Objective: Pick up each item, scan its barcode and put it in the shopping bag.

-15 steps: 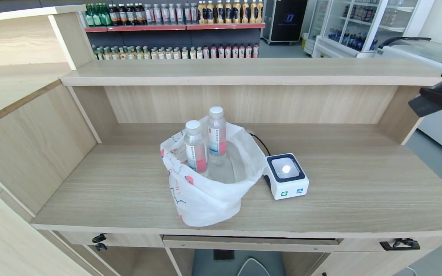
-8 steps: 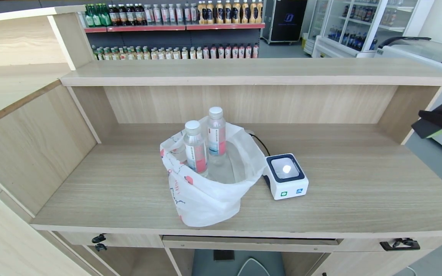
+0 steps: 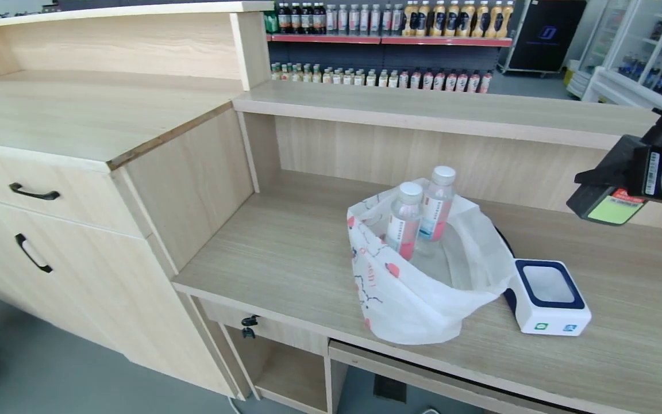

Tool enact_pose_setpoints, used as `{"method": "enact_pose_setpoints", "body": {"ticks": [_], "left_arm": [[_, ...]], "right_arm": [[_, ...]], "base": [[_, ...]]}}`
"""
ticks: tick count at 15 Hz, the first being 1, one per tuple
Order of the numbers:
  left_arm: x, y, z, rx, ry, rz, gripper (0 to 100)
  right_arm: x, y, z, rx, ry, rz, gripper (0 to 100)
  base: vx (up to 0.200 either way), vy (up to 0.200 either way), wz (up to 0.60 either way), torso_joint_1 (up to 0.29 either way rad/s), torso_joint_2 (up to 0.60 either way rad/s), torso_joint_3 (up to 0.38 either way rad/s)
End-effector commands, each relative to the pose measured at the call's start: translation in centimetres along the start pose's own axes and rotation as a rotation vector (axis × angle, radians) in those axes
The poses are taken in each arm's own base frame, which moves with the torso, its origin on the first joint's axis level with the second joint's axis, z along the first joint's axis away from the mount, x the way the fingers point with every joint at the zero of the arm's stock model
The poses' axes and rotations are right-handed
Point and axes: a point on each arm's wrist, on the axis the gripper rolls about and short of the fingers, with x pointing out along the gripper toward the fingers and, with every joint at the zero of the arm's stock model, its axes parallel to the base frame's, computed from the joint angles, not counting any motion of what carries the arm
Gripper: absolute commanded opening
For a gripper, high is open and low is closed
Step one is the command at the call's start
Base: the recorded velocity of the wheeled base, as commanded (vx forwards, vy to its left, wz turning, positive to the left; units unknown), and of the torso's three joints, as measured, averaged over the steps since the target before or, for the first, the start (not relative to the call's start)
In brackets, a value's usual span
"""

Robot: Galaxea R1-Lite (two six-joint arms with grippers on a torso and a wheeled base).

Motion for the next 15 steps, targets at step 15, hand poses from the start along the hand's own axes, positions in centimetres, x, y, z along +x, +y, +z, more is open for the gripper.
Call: {"method": "enact_pose_setpoints", "body": {"ticks": [15], "left_arm": [[0.0, 0.0, 0.0, 0.0, -0.001, 0.0, 100]], "right_arm": [[8.0, -0.4, -2.6, 0.288, 0.406, -0.079, 0]], "base": [[0.0, 0.0, 0.0, 0.0, 0.0, 0.0]]}}
